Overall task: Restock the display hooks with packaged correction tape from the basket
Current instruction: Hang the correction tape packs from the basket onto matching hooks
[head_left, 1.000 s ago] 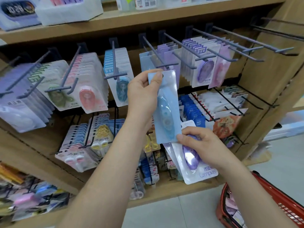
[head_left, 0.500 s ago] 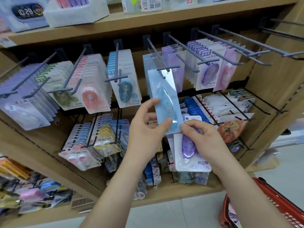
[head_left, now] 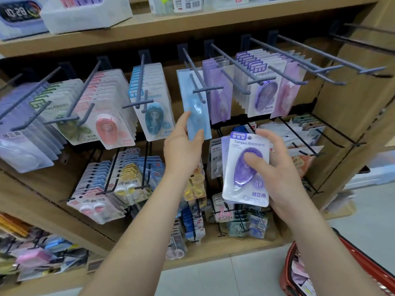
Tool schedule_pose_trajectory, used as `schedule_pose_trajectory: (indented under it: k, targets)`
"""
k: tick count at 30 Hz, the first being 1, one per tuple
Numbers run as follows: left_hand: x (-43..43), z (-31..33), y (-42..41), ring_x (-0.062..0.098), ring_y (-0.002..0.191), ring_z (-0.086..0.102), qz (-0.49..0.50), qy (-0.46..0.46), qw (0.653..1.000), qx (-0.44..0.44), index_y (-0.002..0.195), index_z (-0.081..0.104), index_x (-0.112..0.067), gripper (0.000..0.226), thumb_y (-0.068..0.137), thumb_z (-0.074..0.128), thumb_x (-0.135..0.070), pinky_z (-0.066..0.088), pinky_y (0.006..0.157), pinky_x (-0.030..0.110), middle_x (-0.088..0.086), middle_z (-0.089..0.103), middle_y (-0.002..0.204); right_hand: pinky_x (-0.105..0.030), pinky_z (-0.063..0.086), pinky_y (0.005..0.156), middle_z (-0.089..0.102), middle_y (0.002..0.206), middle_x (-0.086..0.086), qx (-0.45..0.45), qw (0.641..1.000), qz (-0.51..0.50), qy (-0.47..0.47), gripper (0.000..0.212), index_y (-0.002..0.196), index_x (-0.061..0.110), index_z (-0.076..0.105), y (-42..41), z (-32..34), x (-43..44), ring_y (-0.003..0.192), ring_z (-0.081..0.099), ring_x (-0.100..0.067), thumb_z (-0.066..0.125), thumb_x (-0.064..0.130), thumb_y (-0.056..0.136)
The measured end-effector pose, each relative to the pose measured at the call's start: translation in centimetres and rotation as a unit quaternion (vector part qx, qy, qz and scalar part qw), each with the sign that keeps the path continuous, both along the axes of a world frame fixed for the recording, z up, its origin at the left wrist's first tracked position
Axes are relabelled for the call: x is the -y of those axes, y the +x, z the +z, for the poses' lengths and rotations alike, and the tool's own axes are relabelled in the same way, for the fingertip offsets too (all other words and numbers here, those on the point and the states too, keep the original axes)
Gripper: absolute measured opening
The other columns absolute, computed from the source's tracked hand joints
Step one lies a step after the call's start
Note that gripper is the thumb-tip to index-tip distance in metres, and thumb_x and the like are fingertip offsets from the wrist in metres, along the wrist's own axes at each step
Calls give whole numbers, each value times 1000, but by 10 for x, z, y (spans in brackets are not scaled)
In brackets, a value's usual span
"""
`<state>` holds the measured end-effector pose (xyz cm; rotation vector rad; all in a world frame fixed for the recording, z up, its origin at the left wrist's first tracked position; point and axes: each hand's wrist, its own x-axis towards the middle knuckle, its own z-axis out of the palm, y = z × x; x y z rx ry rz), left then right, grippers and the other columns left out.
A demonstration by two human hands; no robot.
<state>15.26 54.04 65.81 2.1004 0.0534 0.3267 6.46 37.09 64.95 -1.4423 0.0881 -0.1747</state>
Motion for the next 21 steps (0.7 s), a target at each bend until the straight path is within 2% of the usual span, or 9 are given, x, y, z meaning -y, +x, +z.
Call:
schedule_pose_trajectory:
  k: [2, 5, 8, 10, 13, 15, 17, 19, 21]
  targets:
    - [1, -2, -19, 17, 115, 59, -8, 40, 999, 19, 142, 47, -30, 47, 96, 58, -34, 48, 98, 40, 2, 63, 125, -46, 58, 84, 71, 112, 1, 20, 1000, 1, 8, 57, 131, 46, 45, 0, -2, 1, 100, 70, -23, 69, 13, 90]
    - [8, 0, -62, -2, 89, 57, -105, -52, 993, 15, 127, 59, -30, 37, 91, 67, -35, 49, 83, 22, -3, 60, 110, -45, 58, 86, 72, 111, 8, 37, 999, 0, -1, 80, 143, 45, 32, 1, -4, -2, 103, 70, -18, 75, 15, 84]
    - [14, 1, -85, -4, 86, 59, -199, -107, 972, -69, 131, 55, -35, 62, 75, 83, -40, 52, 77, 18, -11, 62, 111, -38, 58, 84, 72, 111, 12, 43, 999, 6, 9, 86, 148, 38, 31, 2, -6, -10, 103, 70, -13, 76, 24, 77]
    - [15, 1, -85, -5, 85, 62, -193, -142, 968, -77, 130, 55, -35, 69, 70, 88, -25, 54, 72, 18, -16, 65, 104, -31, 58, 80, 72, 114, 12, 49, 998, 25, 6, 73, 144, 33, 40, 2, -5, -12, 102, 71, -11, 71, 31, 77]
    - [12, -1, -82, 2, 81, 68, -181, -216, 957, -65, 124, 58, -32, 60, 75, 84, -8, 55, 67, 20, -19, 69, 90, -33, 58, 86, 69, 126, 6, 38, 995, 78, 42, 53, 135, 30, 51, 0, -3, -9, 109, 68, -13, 63, 29, 84]
    - [8, -4, -79, 15, 93, 71, -165, -298, 939, -50, 120, 61, -30, 53, 79, 78, 0, 59, 74, 30, -8, 72, 105, -35, 57, 92, 68, 128, 4, 24, 992, 114, 47, 54, 135, 31, 53, 0, -2, -4, 113, 67, -14, 66, 25, 83]
    - [5, -5, -78, 24, 104, 68, -148, -358, 922, -27, 118, 63, -32, 53, 80, 74, 4, 59, 82, 39, 5, 69, 120, -33, 58, 86, 72, 120, 0, 28, 990, 134, 41, 43, 129, 26, 59, -1, -3, 0, 107, 70, -19, 62, 11, 89]
    - [-2, -7, -79, 21, 109, 67, -128, -375, 918, -2, 118, 63, -36, 54, 82, 70, 4, 58, 85, 36, 3, 67, 125, -31, 59, 80, 76, 109, 0, 29, 993, 103, 46, 37, 122, 23, 63, -1, -4, 3, 99, 73, -19, 60, 4, 91]
    - [-9, -8, -81, 14, 117, 64, -105, -340, 935, 12, 116, 67, -41, 52, 87, 66, 2, 55, 92, 33, -6, 67, 127, -31, 58, 75, 77, 101, 3, 26, 997, 65, 43, 33, 117, 25, 63, 0, -7, 6, 93, 74, -18, 62, 9, 88]
